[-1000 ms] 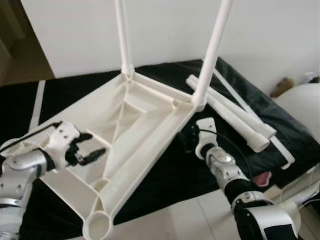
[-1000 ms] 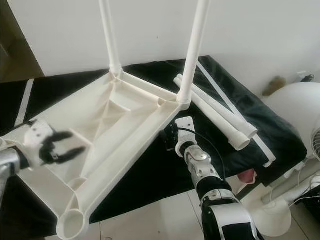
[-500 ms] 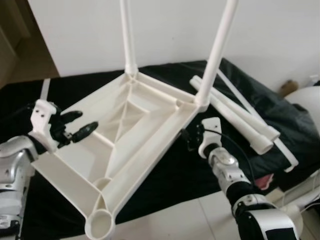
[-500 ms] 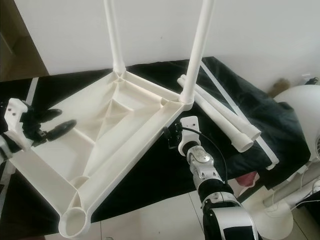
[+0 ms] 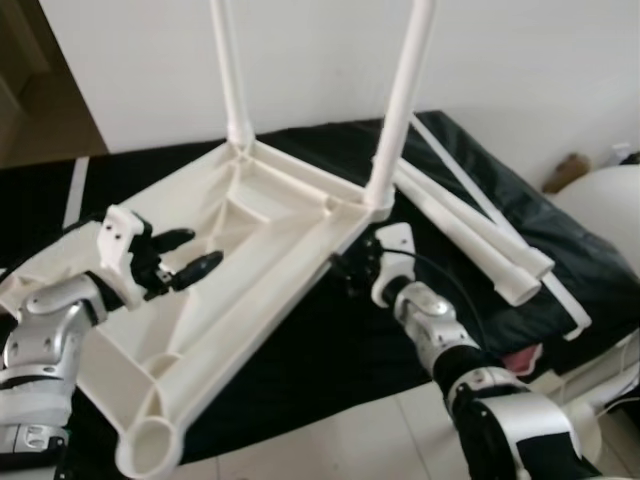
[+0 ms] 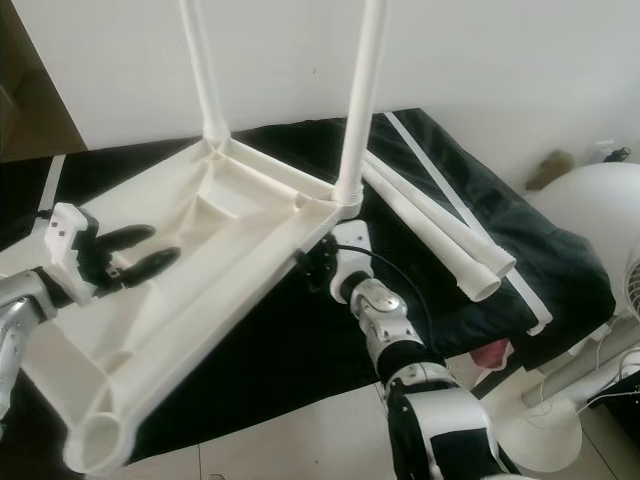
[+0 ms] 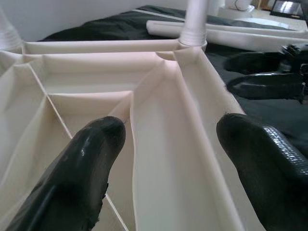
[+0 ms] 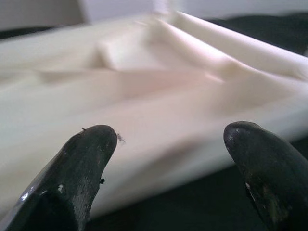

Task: Building children table

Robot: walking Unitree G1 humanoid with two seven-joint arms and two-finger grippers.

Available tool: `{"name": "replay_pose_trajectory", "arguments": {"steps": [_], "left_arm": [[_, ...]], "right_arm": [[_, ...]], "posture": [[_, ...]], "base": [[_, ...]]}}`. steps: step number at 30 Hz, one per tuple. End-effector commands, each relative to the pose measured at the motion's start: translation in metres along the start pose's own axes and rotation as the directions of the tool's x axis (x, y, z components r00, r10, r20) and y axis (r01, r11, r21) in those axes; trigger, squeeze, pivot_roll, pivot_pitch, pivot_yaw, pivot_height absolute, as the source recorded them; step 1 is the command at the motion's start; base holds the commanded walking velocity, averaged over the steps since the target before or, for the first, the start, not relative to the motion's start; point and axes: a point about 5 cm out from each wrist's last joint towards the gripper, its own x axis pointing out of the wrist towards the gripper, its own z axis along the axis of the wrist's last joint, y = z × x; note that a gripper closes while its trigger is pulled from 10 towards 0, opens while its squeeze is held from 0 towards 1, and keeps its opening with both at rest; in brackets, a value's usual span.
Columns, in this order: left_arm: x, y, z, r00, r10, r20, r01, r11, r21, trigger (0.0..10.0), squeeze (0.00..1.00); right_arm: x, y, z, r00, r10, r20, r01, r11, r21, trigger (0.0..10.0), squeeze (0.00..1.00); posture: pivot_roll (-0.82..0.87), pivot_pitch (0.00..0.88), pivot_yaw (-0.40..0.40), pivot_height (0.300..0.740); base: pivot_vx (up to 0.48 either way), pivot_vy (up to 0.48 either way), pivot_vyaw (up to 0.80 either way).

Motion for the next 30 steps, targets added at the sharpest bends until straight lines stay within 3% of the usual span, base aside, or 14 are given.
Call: {"name": "replay_pose_trajectory", "arguments": {"steps": [1, 6, 8, 13, 14, 20, 21, 23, 30], "left_arm": [[0.001, -0.003, -0.003, 0.999, -0.028, -0.022, 0.029, 0.999, 0.014, 10.0, 0.00], [0.002, -0.008, -0.008, 0.999, -0.031, -0.042, 0.032, 0.999, 0.024, 10.0, 0.00], [0.001, -0.007, -0.009, 0.998, -0.015, -0.053, 0.017, 0.999, 0.043, 10.0, 0.00], [0.001, -0.005, -0.011, 0.998, -0.004, -0.065, 0.008, 0.997, 0.073, 10.0, 0.00], [0.002, -0.008, -0.015, 0.996, -0.032, -0.089, 0.039, 0.997, 0.074, 10.0, 0.00], [-0.002, -0.016, -0.022, 0.983, -0.101, -0.154, 0.119, 0.987, 0.112, 10.0, 0.00], [-0.015, -0.017, -0.024, 0.965, -0.160, -0.209, 0.182, 0.979, 0.089, 10.0, 0.00], [-0.022, -0.017, -0.025, 0.954, -0.186, -0.236, 0.211, 0.974, 0.086, 10.0, 0.00], [-0.038, -0.014, -0.031, 0.917, -0.212, -0.337, 0.255, 0.963, 0.087, 10.0, 0.00]], "right_arm": [[-0.001, 0.001, -0.003, 1.000, 0.025, -0.012, -0.025, 1.000, -0.013, 10.0, 0.00], [-0.009, -0.007, -0.005, 1.000, 0.000, 0.010, 0.000, 0.999, -0.035, 10.0, 0.00], [-0.023, -0.023, -0.007, 0.995, -0.090, 0.047, 0.092, 0.995, -0.039, 10.0, 0.00], [-0.046, -0.043, -0.009, 0.971, -0.218, 0.101, 0.223, 0.974, -0.039, 10.0, 0.00], [-0.059, -0.053, -0.009, 0.955, -0.269, 0.125, 0.276, 0.960, -0.041, 10.0, 0.00], [-0.077, -0.061, -0.008, 0.945, -0.291, 0.150, 0.302, 0.952, -0.054, 10.0, 0.00], [-0.095, -0.067, -0.009, 0.936, -0.315, 0.155, 0.330, 0.941, -0.077, 10.0, 0.00], [-0.103, -0.069, -0.009, 0.932, -0.327, 0.155, 0.343, 0.935, -0.089, 10.0, 0.00], [-0.111, -0.065, -0.011, 0.918, -0.374, 0.136, 0.387, 0.917, -0.095, 10.0, 0.00]], "posture": [[0.01, 0.024, 0.010, 0.740], [0.02, 0.028, 0.002, 0.740], [0.02, 0.033, -0.005, 0.740], [0.01, 0.038, -0.006, 0.740], [0.01, 0.045, -0.006, 0.740], [0.00, 0.054, 0.007, 0.740], [-0.01, 0.061, 0.013, 0.740], [-0.01, 0.066, 0.018, 0.740], [0.01, 0.064, 0.015, 0.740]], "base": [[0.000, 0.000, 0.00], [0.000, 0.000, 0.00], [0.000, 0.000, 0.00], [0.000, 0.000, 0.00], [0.000, 0.000, 0.00], [0.000, 0.000, 0.00], [0.000, 0.000, 0.00], [0.000, 0.000, 0.00], [0.000, 0.000, 0.00]]}}
